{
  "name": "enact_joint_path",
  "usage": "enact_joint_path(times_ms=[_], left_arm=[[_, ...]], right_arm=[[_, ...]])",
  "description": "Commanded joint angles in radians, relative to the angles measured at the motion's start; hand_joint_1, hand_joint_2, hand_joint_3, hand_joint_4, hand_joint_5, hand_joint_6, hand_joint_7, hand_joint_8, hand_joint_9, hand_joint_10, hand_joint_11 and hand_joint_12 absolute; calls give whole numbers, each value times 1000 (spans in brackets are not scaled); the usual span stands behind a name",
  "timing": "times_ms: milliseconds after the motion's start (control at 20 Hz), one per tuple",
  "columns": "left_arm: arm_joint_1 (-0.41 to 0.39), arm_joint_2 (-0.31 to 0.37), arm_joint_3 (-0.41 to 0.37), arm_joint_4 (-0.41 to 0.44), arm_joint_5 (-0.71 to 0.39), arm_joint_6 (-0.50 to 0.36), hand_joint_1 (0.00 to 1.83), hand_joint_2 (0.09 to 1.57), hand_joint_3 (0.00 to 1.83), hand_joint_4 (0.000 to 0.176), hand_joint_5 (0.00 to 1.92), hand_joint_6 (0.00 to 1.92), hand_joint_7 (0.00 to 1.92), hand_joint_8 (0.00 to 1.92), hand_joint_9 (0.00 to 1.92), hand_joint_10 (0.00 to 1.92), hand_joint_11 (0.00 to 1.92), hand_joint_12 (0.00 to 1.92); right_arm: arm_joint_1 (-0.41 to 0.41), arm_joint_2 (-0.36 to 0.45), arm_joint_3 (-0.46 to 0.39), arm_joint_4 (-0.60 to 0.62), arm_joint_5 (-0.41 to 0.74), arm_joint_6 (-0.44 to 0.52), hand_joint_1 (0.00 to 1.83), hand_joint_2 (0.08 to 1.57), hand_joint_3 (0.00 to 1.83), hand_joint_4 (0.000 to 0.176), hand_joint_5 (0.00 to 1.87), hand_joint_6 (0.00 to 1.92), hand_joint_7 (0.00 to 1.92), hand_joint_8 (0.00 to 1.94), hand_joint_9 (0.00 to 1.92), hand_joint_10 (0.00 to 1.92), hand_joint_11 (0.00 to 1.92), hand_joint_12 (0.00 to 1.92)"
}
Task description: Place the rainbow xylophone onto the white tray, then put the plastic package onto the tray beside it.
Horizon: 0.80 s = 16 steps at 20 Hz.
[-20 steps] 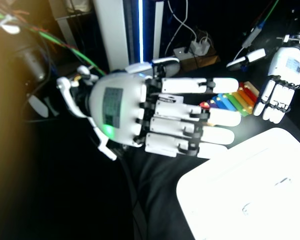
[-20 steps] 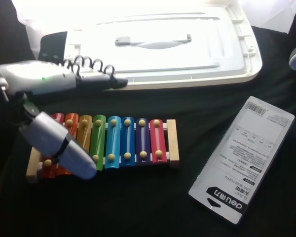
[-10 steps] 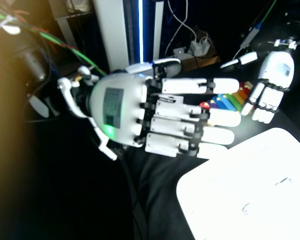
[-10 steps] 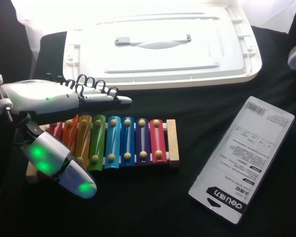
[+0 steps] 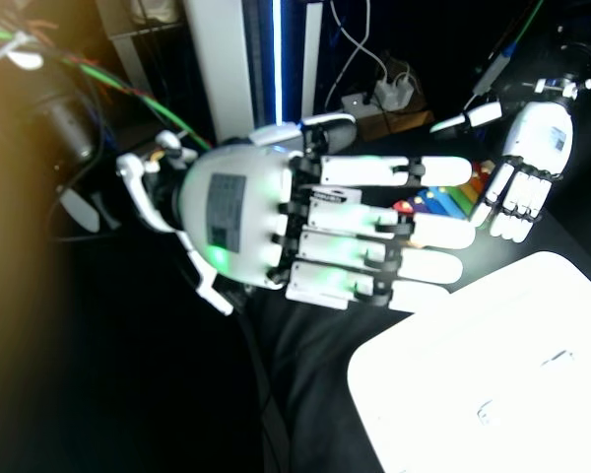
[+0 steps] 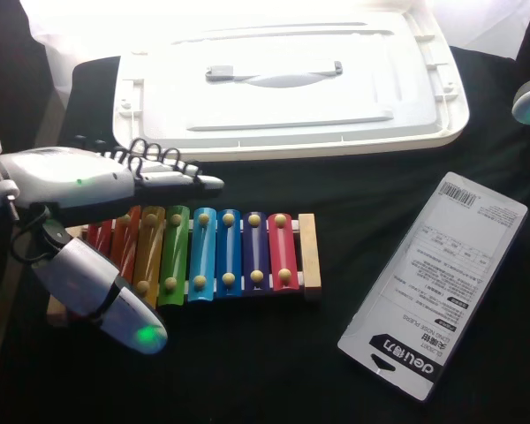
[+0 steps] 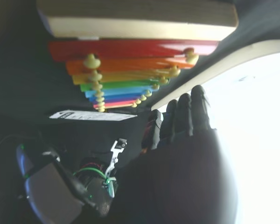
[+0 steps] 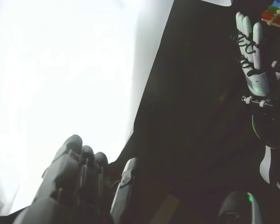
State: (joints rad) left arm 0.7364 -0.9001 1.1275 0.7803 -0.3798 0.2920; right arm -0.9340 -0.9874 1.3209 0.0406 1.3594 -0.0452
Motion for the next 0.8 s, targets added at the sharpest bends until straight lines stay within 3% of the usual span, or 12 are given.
enact_joint_path(times_ms=[0, 50, 100, 150, 200, 250, 300, 450, 500, 650, 700, 750], left_arm=[[-2, -8, 4, -26, -54, -2, 481, 553, 0, 88, 0, 0, 0, 0, 0, 0, 54, 24], [2, -10, 6, -27, -52, -2, 452, 547, 0, 74, 0, 0, 0, 0, 0, 0, 80, 37], [5, -11, 6, -27, -50, -2, 429, 543, 0, 80, 0, 0, 0, 0, 0, 0, 91, 44], [7, -11, 6, -27, -50, -2, 429, 543, 0, 80, 0, 0, 0, 0, 0, 0, 91, 44], [10, -11, 6, -27, -49, -2, 445, 548, 0, 97, 0, 0, 0, 0, 0, 0, 98, 49], [12, -11, 6, -26, -48, -2, 461, 565, 5, 92, 0, 0, 0, 0, 0, 0, 79, 43], [15, -12, 6, -26, -46, -2, 460, 569, 5, 75, 0, 0, 0, 0, 0, 0, 92, 53], [22, -18, 7, -24, -39, -1, 469, 587, 9, 69, 0, 0, 0, 0, 0, 0, 82, 55], [23, -21, 8, -20, -33, -1, 465, 599, 10, 36, 0, 0, 0, 0, 13, 5, 95, 64], [27, -31, 14, -13, -13, 3, 481, 600, 7, 27, 0, 0, 0, 0, 31, 9, 112, 75], [28, -34, 16, -13, -9, 3, 464, 609, 8, 11, 0, 0, 0, 0, 22, 4, 82, 65], [29, -35, 18, -13, -6, 4, 459, 607, 6, 16, 0, 0, 0, 0, 21, 3, 76, 64]], right_arm=[[5, -1, -1, 35, 111, 11, 775, 677, 5, 150, 458, 0, 98, 0, 41, 1, 0, 178], [5, -1, -1, 35, 111, 11, 785, 680, 4, 156, 473, 4, 107, 2, 45, 1, 0, 198], [5, -2, -1, 35, 111, 11, 784, 672, 0, 169, 479, 4, 118, 3, 55, 3, 0, 224], [5, -2, -1, 35, 111, 11, 784, 672, 0, 169, 479, 4, 118, 3, 55, 3, 0, 224], [5, -2, -1, 35, 111, 11, 781, 685, 5, 169, 476, 1, 120, 3, 54, 2, 0, 228], [5, -2, -1, 35, 111, 11, 756, 674, 0, 166, 467, 0, 113, 0, 48, 0, 0, 226], [5, -2, -1, 34, 111, 11, 760, 674, 0, 162, 470, 1, 116, 1, 49, 0, 0, 210], [5, -3, -1, 34, 111, 11, 757, 706, 8, 155, 470, 0, 118, 1, 55, 2, 0, 233], [5, -3, -1, 34, 111, 11, 755, 703, 4, 163, 465, 0, 118, 0, 56, 2, 0, 239], [5, -2, -2, 34, 111, 11, 747, 693, 1, 162, 449, 0, 123, 1, 53, 0, 0, 264], [5, -2, -2, 34, 111, 11, 740, 698, 3, 154, 462, 6, 119, 0, 60, 3, 0, 266], [5, -2, -3, 34, 111, 11, 737, 696, 2, 155, 464, 6, 124, 2, 62, 3, 0, 266]])
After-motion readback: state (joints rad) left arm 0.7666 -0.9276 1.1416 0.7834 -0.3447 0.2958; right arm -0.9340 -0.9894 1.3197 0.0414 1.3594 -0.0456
